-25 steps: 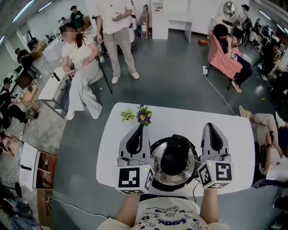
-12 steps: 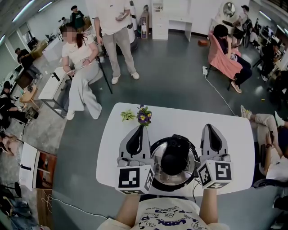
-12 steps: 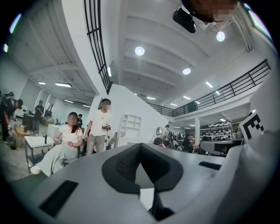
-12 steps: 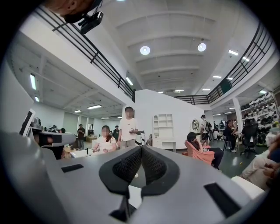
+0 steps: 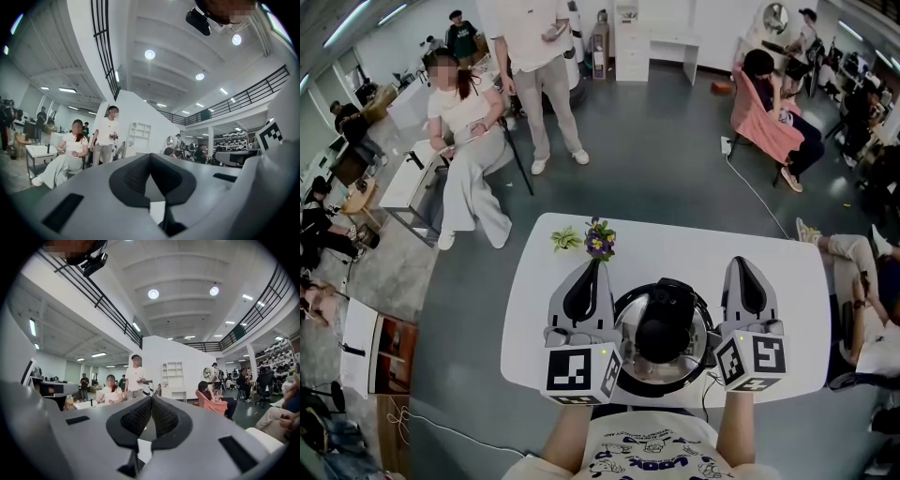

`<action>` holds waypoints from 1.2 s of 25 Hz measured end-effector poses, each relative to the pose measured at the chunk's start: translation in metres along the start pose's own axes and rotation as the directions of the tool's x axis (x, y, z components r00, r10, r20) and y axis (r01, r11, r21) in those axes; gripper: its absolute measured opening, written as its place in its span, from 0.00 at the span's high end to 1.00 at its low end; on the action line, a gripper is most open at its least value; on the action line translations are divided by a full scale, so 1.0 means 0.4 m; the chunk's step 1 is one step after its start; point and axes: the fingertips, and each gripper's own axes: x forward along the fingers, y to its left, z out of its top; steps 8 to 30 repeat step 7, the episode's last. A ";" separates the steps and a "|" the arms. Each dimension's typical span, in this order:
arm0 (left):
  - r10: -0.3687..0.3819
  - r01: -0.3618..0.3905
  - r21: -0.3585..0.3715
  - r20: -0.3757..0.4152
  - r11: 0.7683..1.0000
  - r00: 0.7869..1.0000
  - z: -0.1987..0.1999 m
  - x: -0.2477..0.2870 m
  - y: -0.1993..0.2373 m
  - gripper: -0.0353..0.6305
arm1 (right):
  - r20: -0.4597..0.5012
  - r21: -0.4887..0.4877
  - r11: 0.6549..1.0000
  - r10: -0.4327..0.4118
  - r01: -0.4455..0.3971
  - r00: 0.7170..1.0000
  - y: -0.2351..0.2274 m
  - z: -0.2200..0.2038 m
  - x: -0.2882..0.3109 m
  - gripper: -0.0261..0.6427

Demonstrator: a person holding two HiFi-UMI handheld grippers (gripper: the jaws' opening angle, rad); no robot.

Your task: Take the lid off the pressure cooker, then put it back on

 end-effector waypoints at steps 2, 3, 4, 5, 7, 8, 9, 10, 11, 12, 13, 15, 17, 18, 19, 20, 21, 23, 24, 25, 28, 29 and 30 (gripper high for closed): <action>-0.005 0.005 0.000 0.005 1.000 1.000 0.000 0.003 -0.001 0.93 | -0.004 0.002 1.000 -0.002 0.002 1.000 -0.002 -0.003 0.002 0.94; -0.006 0.006 0.001 0.005 1.000 1.000 0.000 0.004 0.000 0.93 | -0.006 0.002 1.000 -0.002 0.002 1.000 -0.003 -0.004 0.003 0.95; -0.005 0.005 0.002 0.002 1.000 1.000 0.000 0.004 0.000 0.93 | -0.008 0.001 1.000 -0.002 0.002 1.000 -0.003 -0.005 0.004 0.95; -0.004 0.004 0.004 -0.001 1.000 1.000 0.000 0.004 0.001 0.93 | -0.009 0.001 1.000 -0.001 0.001 1.000 -0.002 -0.005 0.004 0.95; -0.003 0.003 0.006 -0.006 1.000 1.000 0.001 0.004 0.001 0.93 | -0.012 0.001 1.000 0.000 0.000 1.000 -0.002 -0.006 0.005 0.94; -0.003 0.003 0.006 -0.006 1.000 1.000 0.001 0.004 0.001 0.93 | -0.012 0.001 1.000 0.000 0.000 1.000 -0.002 -0.006 0.005 0.94; -0.003 0.003 0.006 -0.006 1.000 1.000 0.001 0.004 0.001 0.93 | -0.012 0.001 1.000 0.000 0.000 1.000 -0.002 -0.006 0.005 0.94; -0.003 0.003 0.006 -0.006 1.000 1.000 0.001 0.004 0.001 0.93 | -0.012 0.001 1.000 0.000 0.000 1.000 -0.002 -0.006 0.005 0.94; -0.003 0.003 0.006 -0.006 1.000 1.000 0.001 0.004 0.001 0.93 | -0.012 0.001 1.000 0.000 0.000 1.000 -0.002 -0.006 0.005 0.94; -0.003 0.003 0.006 -0.006 1.000 1.000 0.001 0.004 0.001 0.93 | -0.012 0.001 1.000 0.000 0.000 1.000 -0.002 -0.006 0.005 0.94; -0.003 0.003 0.006 -0.006 1.000 1.000 0.001 0.004 0.001 0.93 | -0.012 0.001 1.000 0.000 0.000 1.000 -0.002 -0.006 0.005 0.94; -0.003 0.003 0.006 -0.006 1.000 1.000 0.001 0.004 0.001 0.93 | -0.012 0.001 1.000 0.000 0.000 1.000 -0.002 -0.006 0.005 0.94; -0.003 0.003 0.006 -0.006 1.000 1.000 0.001 0.004 0.001 0.93 | -0.012 0.001 1.000 0.000 0.000 1.000 -0.002 -0.006 0.005 0.94; -0.003 0.003 0.006 -0.006 1.000 1.000 0.001 0.004 0.001 0.93 | -0.012 0.001 1.000 0.000 0.000 1.000 -0.002 -0.006 0.005 0.94; -0.003 0.003 0.006 -0.006 1.000 1.000 0.001 0.004 0.001 0.93 | -0.012 0.001 1.000 0.000 0.000 1.000 -0.002 -0.006 0.005 0.94; -0.003 0.003 0.006 -0.006 1.000 1.000 0.001 0.004 0.001 0.93 | -0.012 0.001 1.000 0.000 0.000 1.000 -0.002 -0.006 0.005 0.94; -0.003 0.003 0.006 -0.006 1.000 1.000 0.001 0.004 0.001 0.93 | -0.012 0.001 1.000 0.000 0.000 1.000 -0.002 -0.006 0.005 0.94; -0.003 0.003 0.006 -0.006 1.000 1.000 0.001 0.004 0.001 0.93 | -0.012 0.001 1.000 0.000 0.000 1.000 -0.002 -0.006 0.005 0.94; -0.003 0.003 0.006 -0.006 1.000 1.000 0.001 0.004 0.001 0.93 | -0.012 0.001 1.000 0.000 0.000 1.000 -0.002 -0.006 0.005 0.94; -0.003 0.003 0.006 -0.006 1.000 1.000 0.001 0.004 0.001 0.93 | -0.012 0.001 1.000 0.000 0.000 1.000 -0.002 -0.006 0.005 0.94; -0.003 0.003 0.006 -0.006 1.000 1.000 0.001 0.004 0.001 0.93 | -0.012 0.001 1.000 0.000 0.000 1.000 -0.002 -0.006 0.005 0.94; -0.003 0.003 0.006 -0.006 1.000 1.000 0.001 0.004 0.001 0.93 | -0.012 0.001 1.000 0.000 0.000 1.000 -0.002 -0.006 0.005 0.94; -0.003 0.003 0.006 -0.006 1.000 1.000 0.001 0.004 0.001 0.93 | -0.012 0.001 1.000 0.000 0.000 1.000 -0.002 -0.006 0.005 0.94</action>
